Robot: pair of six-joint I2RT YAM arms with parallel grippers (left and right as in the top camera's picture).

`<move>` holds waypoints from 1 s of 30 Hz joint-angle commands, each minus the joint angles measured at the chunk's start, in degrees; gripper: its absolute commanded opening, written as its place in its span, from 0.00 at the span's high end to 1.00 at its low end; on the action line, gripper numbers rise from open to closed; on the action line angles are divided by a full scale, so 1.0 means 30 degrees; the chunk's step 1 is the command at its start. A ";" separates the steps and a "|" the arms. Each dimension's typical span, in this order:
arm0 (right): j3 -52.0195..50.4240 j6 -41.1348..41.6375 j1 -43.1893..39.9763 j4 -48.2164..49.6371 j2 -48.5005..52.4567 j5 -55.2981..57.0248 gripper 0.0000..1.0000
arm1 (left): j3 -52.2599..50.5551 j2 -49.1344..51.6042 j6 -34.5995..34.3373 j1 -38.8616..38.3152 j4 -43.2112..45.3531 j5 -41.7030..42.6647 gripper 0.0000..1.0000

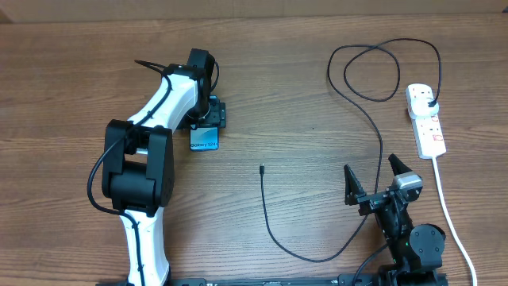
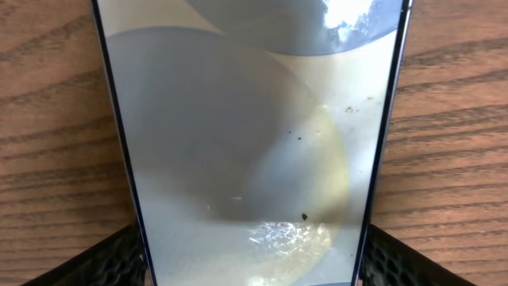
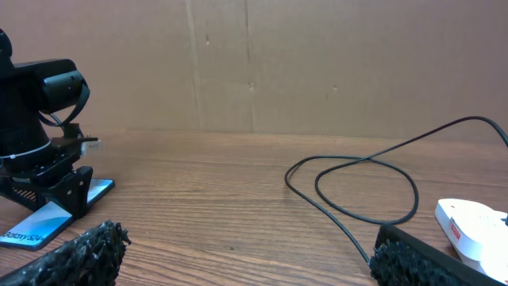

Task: Plug charger to phone and switch on socket
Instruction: 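Grasp the phone's top edge with the left gripper and lift it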

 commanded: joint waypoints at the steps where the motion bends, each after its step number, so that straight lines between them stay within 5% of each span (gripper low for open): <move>1: -0.0197 0.0117 -0.0051 0.0058 -0.0153 0.0124 0.00 | -0.1399 0.2630 0.0146 0.0087 0.0721 0.1749 0.25; 21: -0.0197 0.0117 -0.0051 0.0058 -0.0153 0.0124 0.00 | 0.1654 -0.0729 0.0153 0.0233 -0.1814 0.4685 0.32; 27: -0.0197 0.0146 -0.0036 0.0131 -0.0153 -0.0321 0.00 | 0.1661 -0.3796 0.1239 0.0532 -0.2623 0.9129 0.31; 30: -0.0197 0.3577 -0.0036 0.0117 -0.0146 -0.0386 0.00 | 0.1654 -0.5107 0.1807 0.0976 -0.2667 1.2947 0.30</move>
